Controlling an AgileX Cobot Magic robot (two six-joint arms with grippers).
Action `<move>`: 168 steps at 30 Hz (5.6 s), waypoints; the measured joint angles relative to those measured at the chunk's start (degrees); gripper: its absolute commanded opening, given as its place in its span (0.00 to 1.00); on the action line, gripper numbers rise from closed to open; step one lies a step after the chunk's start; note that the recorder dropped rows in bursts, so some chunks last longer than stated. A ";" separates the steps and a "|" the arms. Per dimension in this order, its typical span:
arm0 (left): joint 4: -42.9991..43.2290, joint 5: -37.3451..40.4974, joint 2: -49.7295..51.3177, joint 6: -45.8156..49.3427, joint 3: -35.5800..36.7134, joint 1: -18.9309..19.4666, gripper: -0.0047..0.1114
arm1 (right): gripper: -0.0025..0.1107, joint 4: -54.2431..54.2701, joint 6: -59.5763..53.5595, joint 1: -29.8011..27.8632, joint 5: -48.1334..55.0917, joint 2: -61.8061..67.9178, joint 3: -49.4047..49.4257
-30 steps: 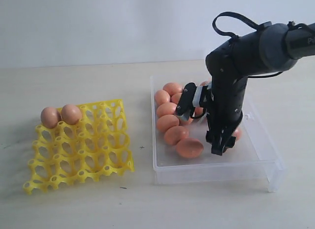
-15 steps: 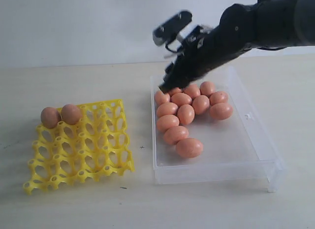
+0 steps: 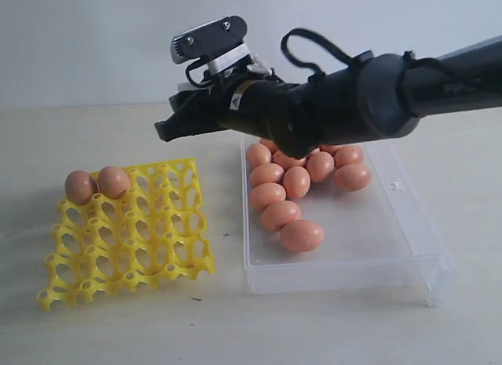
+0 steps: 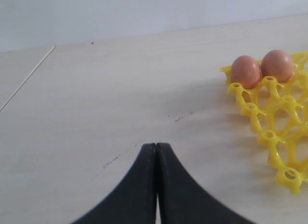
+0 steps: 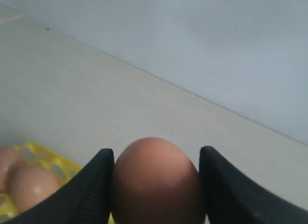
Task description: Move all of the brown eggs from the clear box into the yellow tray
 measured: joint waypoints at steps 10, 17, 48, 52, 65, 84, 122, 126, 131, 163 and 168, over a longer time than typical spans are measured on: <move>0.00 0.00 0.00 0.00 0.00 0.00 0.04 | 0.02 -28.49 34.70 0.88 -12.44 11.12 -6.91; 0.00 0.00 0.00 0.00 0.00 0.00 0.04 | 0.02 -33.07 41.88 0.88 -12.79 16.99 -11.77; 0.00 0.00 0.00 0.00 0.00 0.00 0.04 | 0.02 -32.32 39.44 -1.46 26.61 -7.38 -4.85; 0.00 0.00 0.00 0.00 0.00 0.00 0.04 | 0.02 -20.38 18.15 -3.59 42.37 -12.41 -3.68; 0.00 0.00 0.00 0.00 0.00 0.00 0.04 | 0.53 -2.34 -24.13 -5.10 67.77 -13.94 -2.12; 0.00 0.00 0.00 0.00 0.00 0.00 0.04 | 0.56 0.61 -28.62 -5.10 66.41 -7.54 2.27; 0.00 0.00 0.00 0.00 0.00 0.00 0.04 | 0.02 1.45 -29.07 -5.22 55.68 -7.04 2.27; 0.00 0.00 0.00 0.00 0.00 0.00 0.04 | 0.02 1.68 -27.27 -5.22 47.75 -8.43 2.27; 0.00 0.00 0.00 0.00 0.00 0.00 0.04 | 0.03 0.50 -24.51 -5.22 44.85 -8.64 2.27; 0.00 0.00 0.00 0.00 0.00 0.00 0.04 | 0.55 0.01 -40.15 -4.85 53.42 -2.33 2.27; 0.00 0.00 0.00 0.00 0.00 0.00 0.04 | 0.58 0.35 -41.59 -4.63 52.96 -2.33 2.27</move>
